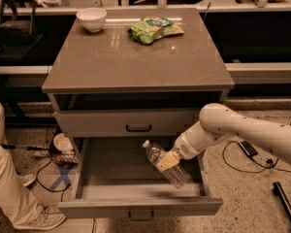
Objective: Place water bottle into middle drawer
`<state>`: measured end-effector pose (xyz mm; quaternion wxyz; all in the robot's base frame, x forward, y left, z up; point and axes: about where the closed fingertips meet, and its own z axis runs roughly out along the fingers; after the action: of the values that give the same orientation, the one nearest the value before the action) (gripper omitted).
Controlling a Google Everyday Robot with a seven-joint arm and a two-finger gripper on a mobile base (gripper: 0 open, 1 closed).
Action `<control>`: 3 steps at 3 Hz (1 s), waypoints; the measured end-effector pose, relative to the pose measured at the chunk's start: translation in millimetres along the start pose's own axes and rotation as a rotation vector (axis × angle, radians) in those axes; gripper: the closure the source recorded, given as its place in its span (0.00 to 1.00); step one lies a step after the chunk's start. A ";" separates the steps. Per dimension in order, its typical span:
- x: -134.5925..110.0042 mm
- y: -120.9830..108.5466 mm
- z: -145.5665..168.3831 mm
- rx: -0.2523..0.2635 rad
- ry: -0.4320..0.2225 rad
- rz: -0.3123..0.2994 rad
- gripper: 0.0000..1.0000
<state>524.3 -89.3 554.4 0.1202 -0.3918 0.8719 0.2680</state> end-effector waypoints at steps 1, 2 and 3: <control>7.2 -14.9 46.0 -0.011 0.012 0.047 1.00; 18.9 -26.2 85.2 -0.015 0.014 0.120 1.00; 29.8 -35.1 125.0 -0.026 0.003 0.210 0.74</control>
Offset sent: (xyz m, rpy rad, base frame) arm 0.0113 0.0299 -0.1481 0.0033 0.1379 -0.2140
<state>530.7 -56.8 425.4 0.0851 -0.3002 0.9048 0.2896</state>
